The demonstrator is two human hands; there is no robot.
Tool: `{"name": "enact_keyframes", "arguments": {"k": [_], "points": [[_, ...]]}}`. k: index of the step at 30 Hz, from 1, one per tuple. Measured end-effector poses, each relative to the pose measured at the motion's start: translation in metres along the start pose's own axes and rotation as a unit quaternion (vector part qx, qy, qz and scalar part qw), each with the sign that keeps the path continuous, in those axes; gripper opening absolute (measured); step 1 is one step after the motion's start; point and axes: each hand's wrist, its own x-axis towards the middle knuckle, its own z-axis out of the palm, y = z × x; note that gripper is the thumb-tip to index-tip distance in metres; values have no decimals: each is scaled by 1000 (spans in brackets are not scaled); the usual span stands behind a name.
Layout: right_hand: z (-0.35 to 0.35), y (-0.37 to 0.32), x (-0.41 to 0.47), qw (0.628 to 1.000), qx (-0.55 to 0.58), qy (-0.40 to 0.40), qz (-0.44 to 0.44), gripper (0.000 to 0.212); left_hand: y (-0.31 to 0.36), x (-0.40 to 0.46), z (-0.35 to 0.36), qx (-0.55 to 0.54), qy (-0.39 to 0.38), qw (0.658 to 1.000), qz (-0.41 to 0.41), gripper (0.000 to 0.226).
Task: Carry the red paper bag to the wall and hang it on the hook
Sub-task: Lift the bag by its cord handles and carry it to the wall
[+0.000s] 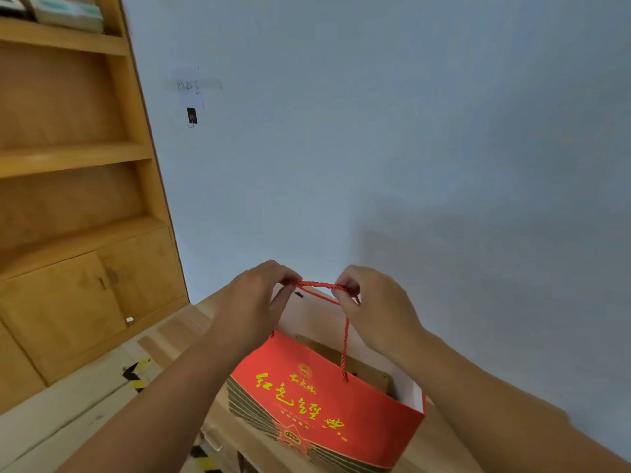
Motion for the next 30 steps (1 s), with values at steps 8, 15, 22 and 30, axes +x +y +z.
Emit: {"name": "enact_keyframes", "arguments": {"k": [8,15,22,30], "points": [[67,-106,22,1000,13,-8,25,10,-115,-7,-65,-22,56,998,27,14],[119,-179,44,998,49,4,44,11,-192,-6,-111,-9,62,997,34,14],[169,-228,73,993,109,-2,36,13,-257,-5,-139,-15,94,995,8,15],[239,-269,133,983,181,-21,30,15,-346,13,-154,5,99,995,-27,15]]}}
